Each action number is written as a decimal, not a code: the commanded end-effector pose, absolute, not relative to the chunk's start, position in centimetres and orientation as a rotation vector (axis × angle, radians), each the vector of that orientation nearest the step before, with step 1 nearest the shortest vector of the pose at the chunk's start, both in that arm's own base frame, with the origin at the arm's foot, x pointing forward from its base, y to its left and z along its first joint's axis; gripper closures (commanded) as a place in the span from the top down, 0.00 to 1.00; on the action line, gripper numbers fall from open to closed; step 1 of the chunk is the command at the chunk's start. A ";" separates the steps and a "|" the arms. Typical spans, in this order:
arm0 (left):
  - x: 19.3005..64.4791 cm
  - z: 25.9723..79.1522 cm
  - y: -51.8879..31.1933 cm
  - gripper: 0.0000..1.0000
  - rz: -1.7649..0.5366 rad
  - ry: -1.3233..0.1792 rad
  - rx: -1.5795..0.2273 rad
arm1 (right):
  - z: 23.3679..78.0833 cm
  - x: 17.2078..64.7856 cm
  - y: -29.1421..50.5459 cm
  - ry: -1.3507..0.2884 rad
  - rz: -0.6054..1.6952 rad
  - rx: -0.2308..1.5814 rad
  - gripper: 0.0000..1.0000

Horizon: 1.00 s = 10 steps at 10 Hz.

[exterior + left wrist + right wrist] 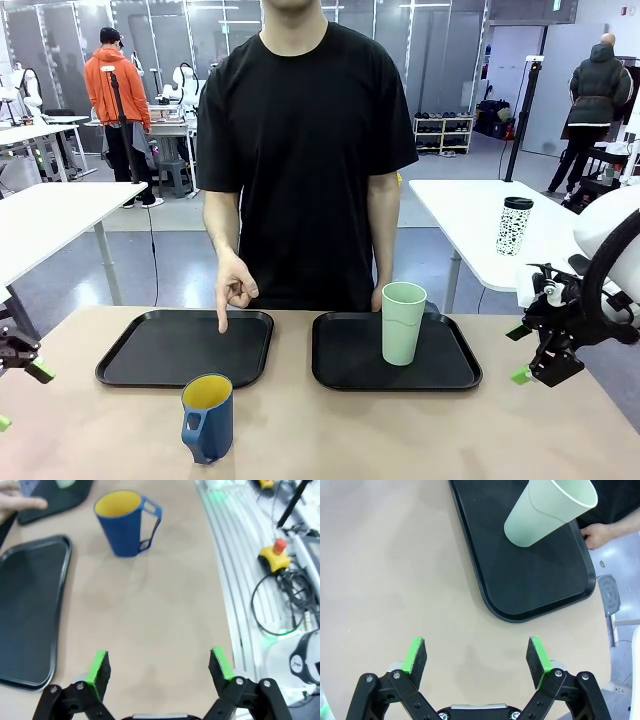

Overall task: Sort and store the cups by type.
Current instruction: Pick up the Handle plastic cup and place it into the empty Flat Tray.

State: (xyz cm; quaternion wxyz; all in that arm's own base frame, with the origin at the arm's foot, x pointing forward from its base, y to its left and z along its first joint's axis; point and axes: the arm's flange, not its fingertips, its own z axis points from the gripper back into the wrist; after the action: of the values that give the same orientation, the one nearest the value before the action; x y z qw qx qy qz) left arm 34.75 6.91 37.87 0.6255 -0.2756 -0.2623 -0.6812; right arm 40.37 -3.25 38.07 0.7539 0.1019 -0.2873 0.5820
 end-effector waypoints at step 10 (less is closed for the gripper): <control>35.4 34.9 9.1 1.00 -1.501 -0.683 -0.867 | 38.0 40.4 -3.2 -0.627 1.271 0.209 1.00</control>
State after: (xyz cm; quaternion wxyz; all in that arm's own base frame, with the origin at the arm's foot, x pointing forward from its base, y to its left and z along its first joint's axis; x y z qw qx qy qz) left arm 35.36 9.00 35.09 0.5964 -0.3711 -0.2938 -0.6483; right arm 40.37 -3.26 38.07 0.7540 0.1019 -0.2873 0.5819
